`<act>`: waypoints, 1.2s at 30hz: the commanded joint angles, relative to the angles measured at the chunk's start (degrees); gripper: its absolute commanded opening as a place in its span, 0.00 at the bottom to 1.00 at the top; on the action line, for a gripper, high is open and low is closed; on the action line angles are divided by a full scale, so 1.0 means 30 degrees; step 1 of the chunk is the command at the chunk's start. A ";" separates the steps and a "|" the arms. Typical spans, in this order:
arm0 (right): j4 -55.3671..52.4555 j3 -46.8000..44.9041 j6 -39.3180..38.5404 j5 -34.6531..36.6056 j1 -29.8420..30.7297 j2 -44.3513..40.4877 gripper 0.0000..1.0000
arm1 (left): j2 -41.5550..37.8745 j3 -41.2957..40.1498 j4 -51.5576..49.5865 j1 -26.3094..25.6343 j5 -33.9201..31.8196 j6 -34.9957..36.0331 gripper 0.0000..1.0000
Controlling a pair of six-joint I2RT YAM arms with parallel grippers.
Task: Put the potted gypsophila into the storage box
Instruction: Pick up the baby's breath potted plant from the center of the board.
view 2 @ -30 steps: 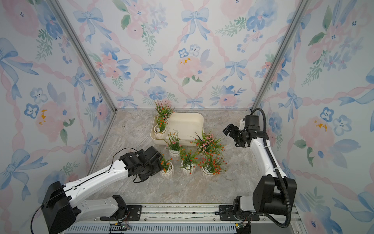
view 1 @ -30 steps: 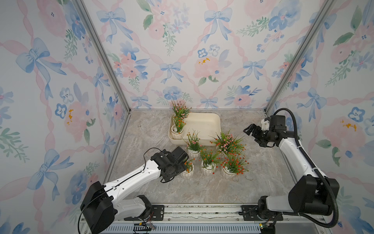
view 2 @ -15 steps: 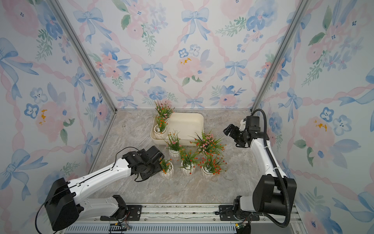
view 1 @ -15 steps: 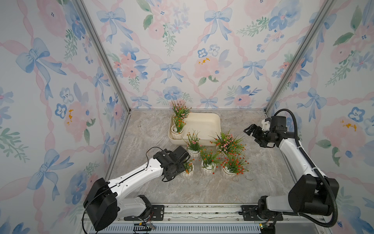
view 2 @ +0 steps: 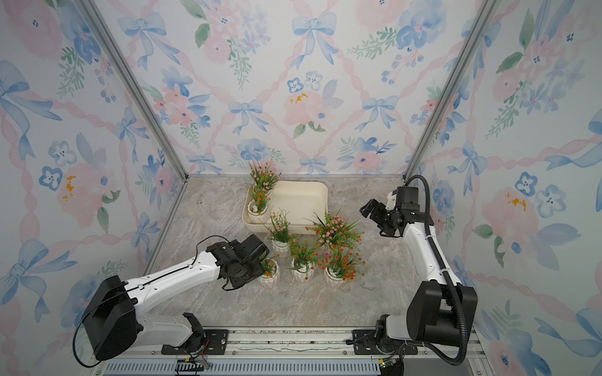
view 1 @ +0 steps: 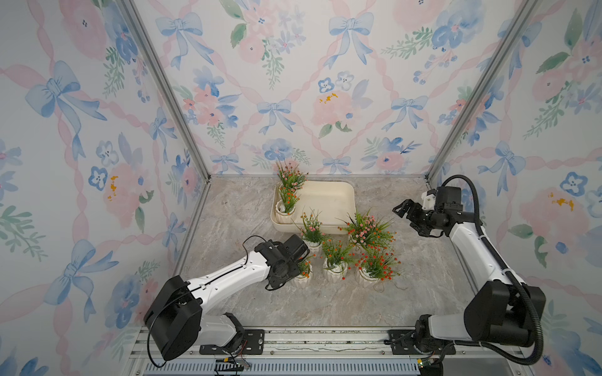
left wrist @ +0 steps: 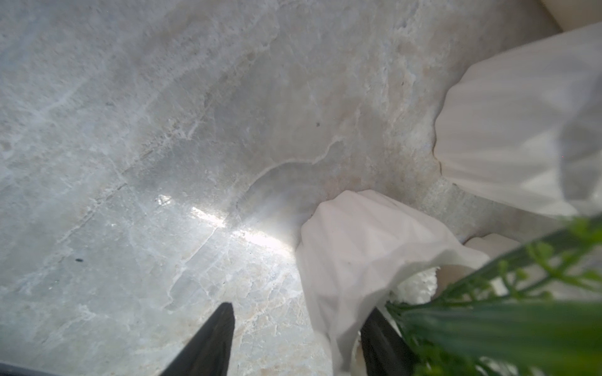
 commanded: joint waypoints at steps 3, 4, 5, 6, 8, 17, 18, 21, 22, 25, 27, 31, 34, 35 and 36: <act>0.0215 -0.0400 0.0242 -0.0317 -0.0214 0.0025 0.97 | 0.0430 0.0004 0.0076 -0.0025 -0.0186 0.0330 0.50; 0.0223 -0.0393 0.0281 -0.0328 -0.0207 0.0028 0.97 | 0.0431 -0.0030 0.0062 -0.0032 -0.0213 0.0338 0.48; 0.0249 -0.0411 0.0270 -0.0342 -0.0200 0.0050 0.97 | 0.0424 -0.0040 0.0076 -0.0016 -0.0216 0.0326 0.47; 0.0267 -0.0415 0.0264 -0.0364 -0.0216 0.0072 0.97 | 0.0411 -0.0062 0.0076 -0.0016 -0.0244 0.0329 0.46; 0.0298 -0.0441 0.0307 -0.0388 -0.0250 0.0087 0.97 | 0.0374 -0.0113 0.0076 0.0004 -0.0216 0.0325 0.46; 0.0409 -0.0517 0.0357 -0.0459 -0.0301 0.0116 0.97 | 0.0257 -0.0377 0.0043 0.0098 0.0011 0.0642 0.36; 0.0411 -0.0516 0.0401 -0.0459 -0.0312 0.0101 0.97 | 0.0307 -0.0377 0.0046 0.0100 0.0044 0.0670 0.35; 0.0448 -0.0532 0.0426 -0.0510 -0.0317 0.0130 0.97 | 0.0372 -0.0348 0.0047 0.0100 0.0090 0.0717 0.31; 0.0452 -0.0532 0.0408 -0.0518 -0.0322 0.0145 0.97 | 0.0408 -0.0348 0.0045 0.0100 0.0103 0.0711 0.30; 0.0460 -0.0546 0.0413 -0.0534 -0.0342 0.0145 0.97 | 0.0470 -0.0262 0.0043 0.0100 0.0107 0.0805 0.25; 0.0480 -0.0546 0.0452 -0.0565 -0.0346 0.0174 0.97 | 0.0497 -0.0231 0.0043 0.0100 0.0107 0.0846 0.19; 0.0478 -0.0541 0.0438 -0.0584 -0.0347 0.0220 0.97 | 0.0468 -0.0412 0.0042 0.0098 0.0249 0.0778 0.15; 0.0488 -0.0559 0.0450 -0.0576 -0.0346 0.0233 0.97 | 0.0236 -0.0666 0.0018 0.0085 0.0194 0.0674 0.10; 0.0483 -0.0561 0.0436 -0.0576 -0.0348 0.0262 0.97 | 0.0148 -0.0735 0.0018 0.0100 0.0137 0.0652 0.10; 0.0489 -0.0539 0.0487 -0.0605 -0.0379 0.0291 0.97 | 0.0095 -0.0758 0.0018 0.0100 0.0137 0.0667 0.10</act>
